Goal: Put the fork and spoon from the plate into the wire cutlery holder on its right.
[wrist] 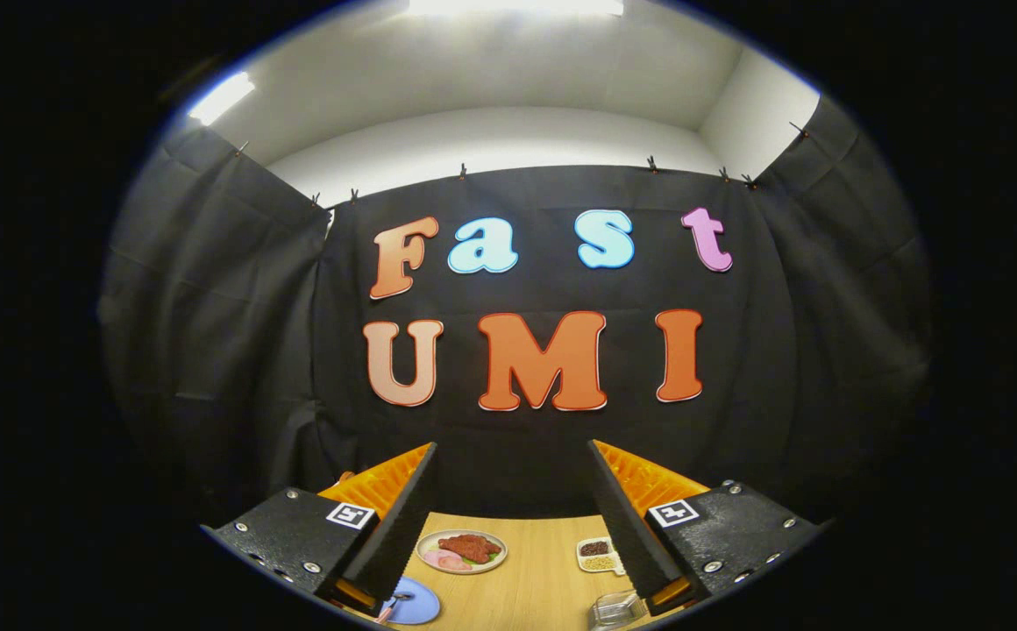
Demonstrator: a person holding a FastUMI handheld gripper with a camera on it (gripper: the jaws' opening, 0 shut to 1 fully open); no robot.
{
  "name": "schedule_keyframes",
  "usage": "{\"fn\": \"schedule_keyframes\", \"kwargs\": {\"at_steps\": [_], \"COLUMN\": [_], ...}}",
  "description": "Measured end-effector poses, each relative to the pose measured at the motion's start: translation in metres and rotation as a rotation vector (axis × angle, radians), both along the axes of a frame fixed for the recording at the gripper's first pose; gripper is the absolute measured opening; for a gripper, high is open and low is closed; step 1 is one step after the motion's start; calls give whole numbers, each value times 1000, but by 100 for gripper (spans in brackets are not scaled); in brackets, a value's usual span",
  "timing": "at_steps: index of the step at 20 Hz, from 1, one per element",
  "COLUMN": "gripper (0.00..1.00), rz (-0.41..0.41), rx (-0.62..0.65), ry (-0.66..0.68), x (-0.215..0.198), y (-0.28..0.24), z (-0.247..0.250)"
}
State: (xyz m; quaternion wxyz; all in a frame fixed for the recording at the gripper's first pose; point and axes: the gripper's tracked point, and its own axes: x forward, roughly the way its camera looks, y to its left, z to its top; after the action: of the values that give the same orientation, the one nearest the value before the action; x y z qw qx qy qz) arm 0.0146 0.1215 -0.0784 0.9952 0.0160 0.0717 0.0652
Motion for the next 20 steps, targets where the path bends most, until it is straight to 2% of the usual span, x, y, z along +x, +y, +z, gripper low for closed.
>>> {"fn": "schedule_keyframes", "kwargs": {"at_steps": [5, 10, 16, 20], "gripper": [98, 98, 98, 98], "rz": [38, 68, 85, 48], "rx": [69, 92, -3, -45], "ry": [83, 228, 498, 707], "x": [-12, -29, -60, -79], "y": [50, 98, 150, 168], "z": [-45, -113, -206, -257]}}
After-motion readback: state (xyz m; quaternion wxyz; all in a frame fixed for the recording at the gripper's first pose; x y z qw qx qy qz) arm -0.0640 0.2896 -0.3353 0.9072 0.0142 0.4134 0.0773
